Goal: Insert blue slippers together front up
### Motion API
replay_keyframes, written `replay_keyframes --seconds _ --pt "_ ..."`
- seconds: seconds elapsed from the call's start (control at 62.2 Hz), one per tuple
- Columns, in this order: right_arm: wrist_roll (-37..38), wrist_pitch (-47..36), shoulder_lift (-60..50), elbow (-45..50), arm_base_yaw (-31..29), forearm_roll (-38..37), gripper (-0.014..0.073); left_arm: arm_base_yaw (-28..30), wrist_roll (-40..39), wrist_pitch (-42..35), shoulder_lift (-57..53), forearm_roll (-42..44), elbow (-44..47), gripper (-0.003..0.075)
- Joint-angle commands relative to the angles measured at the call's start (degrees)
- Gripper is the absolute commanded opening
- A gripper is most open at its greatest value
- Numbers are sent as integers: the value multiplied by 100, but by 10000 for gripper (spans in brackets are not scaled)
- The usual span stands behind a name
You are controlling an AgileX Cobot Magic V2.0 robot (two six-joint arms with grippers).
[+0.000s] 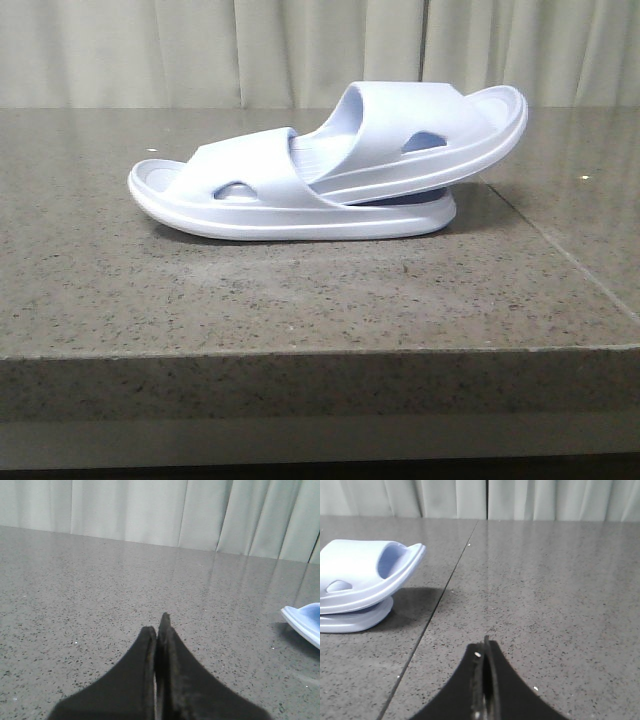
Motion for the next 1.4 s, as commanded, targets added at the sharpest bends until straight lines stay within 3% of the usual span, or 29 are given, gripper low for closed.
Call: replay_keyframes --seconds 0.0,0.225,0.804,1.029,1.382 --pt "-34 -803 -282 220 3 29 -68 -12 -35 -473 -98 -23 39 -20" --pt "-34 -1624 -665 1053 3 29 -68 -12 -35 -473 -98 -23 39 -20" --pt "-39 -1497 -659 1026 -8 -3 -68 -12 -35 -473 -98 -23 39 -20" --pt "587 -1510 -659 1026 -8 -766 -68 -12 -35 -473 -98 -23 39 -20" --pt "624 -1746 -659 1026 -8 -766 -68 -12 -35 -473 -98 -23 39 -20"
